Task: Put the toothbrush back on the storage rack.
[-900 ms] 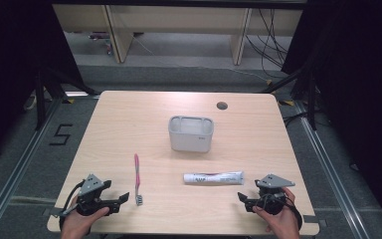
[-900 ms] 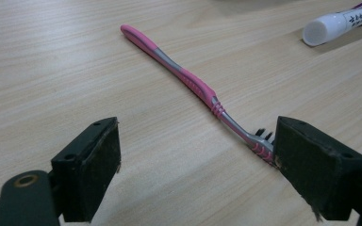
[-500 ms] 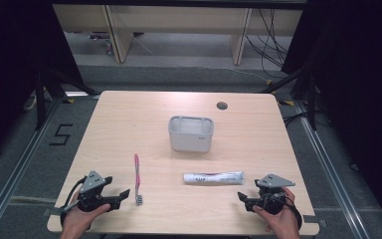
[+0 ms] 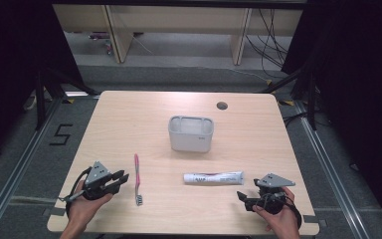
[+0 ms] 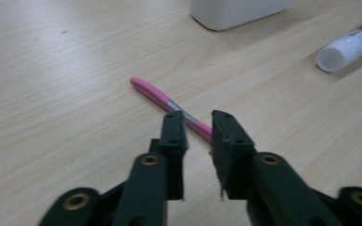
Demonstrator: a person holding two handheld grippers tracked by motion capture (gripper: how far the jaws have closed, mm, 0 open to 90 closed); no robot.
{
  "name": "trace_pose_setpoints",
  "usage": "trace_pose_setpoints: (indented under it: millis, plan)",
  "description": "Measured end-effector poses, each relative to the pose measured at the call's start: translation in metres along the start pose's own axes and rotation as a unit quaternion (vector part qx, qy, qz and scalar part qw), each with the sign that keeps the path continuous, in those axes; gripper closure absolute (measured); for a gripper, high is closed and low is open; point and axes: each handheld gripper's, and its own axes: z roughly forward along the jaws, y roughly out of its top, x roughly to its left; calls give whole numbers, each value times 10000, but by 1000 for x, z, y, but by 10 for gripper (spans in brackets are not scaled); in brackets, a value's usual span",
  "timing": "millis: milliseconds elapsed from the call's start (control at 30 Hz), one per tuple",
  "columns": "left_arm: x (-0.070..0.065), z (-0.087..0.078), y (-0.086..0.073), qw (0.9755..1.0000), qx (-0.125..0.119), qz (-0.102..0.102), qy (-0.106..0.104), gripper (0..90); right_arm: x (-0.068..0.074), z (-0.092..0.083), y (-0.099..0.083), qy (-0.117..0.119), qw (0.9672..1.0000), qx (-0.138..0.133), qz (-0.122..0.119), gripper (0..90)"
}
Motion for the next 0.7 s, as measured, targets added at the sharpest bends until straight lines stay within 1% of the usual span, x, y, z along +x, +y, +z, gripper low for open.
trace_pose_setpoints:
  millis: [33,67,100,133,167,200,233,267,333,367,400,433,533,567,600,633,667,700]
  plan:
    - [2,4,5,10000,-13,76,12,803,-2,0,0,35,10000,-11,-33,226]
    - [2,4,5,10000,-13,76,12,830,-2,0,0,35,10000,-11,-33,226]
    - [3,6,7,9999,-9,109,71,851,-3,0,0,-27,9999,-37,-112,229]
    - [4,9,9,9999,-19,108,75,851,-3,0,0,-27,9999,-37,-112,229]
    - [7,15,14,9999,-4,131,92,883,-2,0,0,58,10000,-8,-64,232]
    - [7,15,14,9999,-4,131,92,894,-2,0,0,58,10000,-8,-64,232]
    - [9,21,18,9999,15,146,91,895,-2,0,0,75,10000,-13,-49,233]
    - [9,21,18,9999,15,146,91,896,-2,0,0,75,10000,-13,-49,233]
    - [10,27,21,9997,65,216,105,897,-2,0,0,82,9999,-9,-65,235]
    - [13,34,24,9993,179,306,68,897,-2,0,0,73,10000,-11,-64,235]
    - [14,38,25,9993,186,313,55,898,-2,0,0,79,9999,-6,-63,236]
    - [15,40,26,9991,255,347,53,898,-2,0,0,87,9999,-6,-66,236]
    - [17,49,30,9988,276,392,6,898,-2,0,0,73,10000,-7,-38,236]
    - [17,52,32,9987,307,401,-15,898,-1,0,0,26,10000,7,-28,236]
    - [17,52,32,9987,307,401,-15,898,0,1,0,110,9999,19,42,237]
    - [16,54,33,9986,315,427,2,898,0,1,0,110,9999,19,42,237]
    - [16,60,36,9983,335,480,15,898,-2,1,0,52,9999,-13,-90,237]
    - [17,62,37,9978,409,524,-7,898,-3,0,1,98,9999,44,-111,238]
